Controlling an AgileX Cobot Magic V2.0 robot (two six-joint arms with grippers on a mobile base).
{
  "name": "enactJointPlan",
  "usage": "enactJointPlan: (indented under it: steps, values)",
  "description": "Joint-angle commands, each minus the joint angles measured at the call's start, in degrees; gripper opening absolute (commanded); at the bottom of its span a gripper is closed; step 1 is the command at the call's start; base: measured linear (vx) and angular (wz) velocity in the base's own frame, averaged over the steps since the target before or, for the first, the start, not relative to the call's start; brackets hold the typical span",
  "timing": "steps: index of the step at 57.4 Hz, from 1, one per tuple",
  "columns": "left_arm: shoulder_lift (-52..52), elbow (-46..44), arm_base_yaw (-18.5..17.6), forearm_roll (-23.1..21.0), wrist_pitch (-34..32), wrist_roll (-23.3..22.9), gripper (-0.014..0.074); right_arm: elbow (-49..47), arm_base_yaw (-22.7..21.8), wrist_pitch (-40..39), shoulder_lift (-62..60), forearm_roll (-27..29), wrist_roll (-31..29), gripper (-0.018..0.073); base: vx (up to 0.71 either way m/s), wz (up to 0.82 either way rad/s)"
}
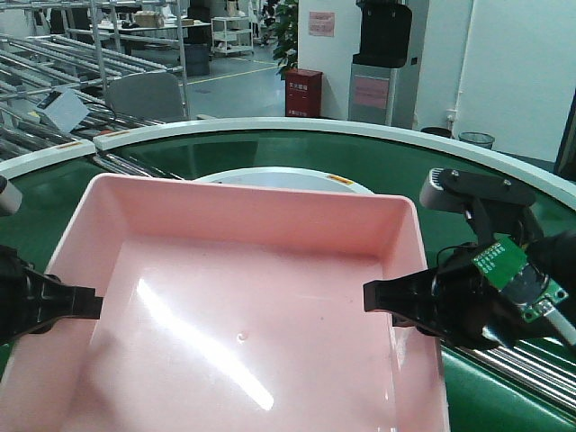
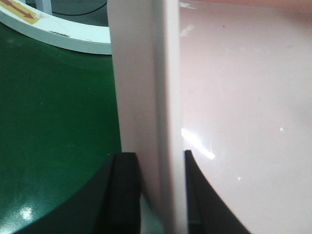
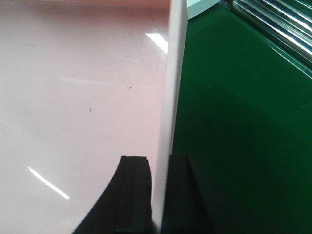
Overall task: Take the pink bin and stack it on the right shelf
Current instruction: 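Close both grippers on the rims and lift the pink bin, then hold the pink bin with both grippers while driving to the steel table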
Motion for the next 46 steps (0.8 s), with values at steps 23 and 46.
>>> enactJointPlan:
  steps: [23,46]
  values:
    - [-2.0,-1.9,0.3,-1.7,-4.9,-0.3,-0.0002,-1.8,-0.6,-2.3,-1.9,-4.5,-0.6,-0.0008,-0.03,-0.01]
    - [-2.0,-1.9,0.3,-1.7,-4.9,-0.3,-0.0002,-1.8,-0.6,-2.3,-1.9,-4.5,-0.6,-0.0008,-0.19,-0.19]
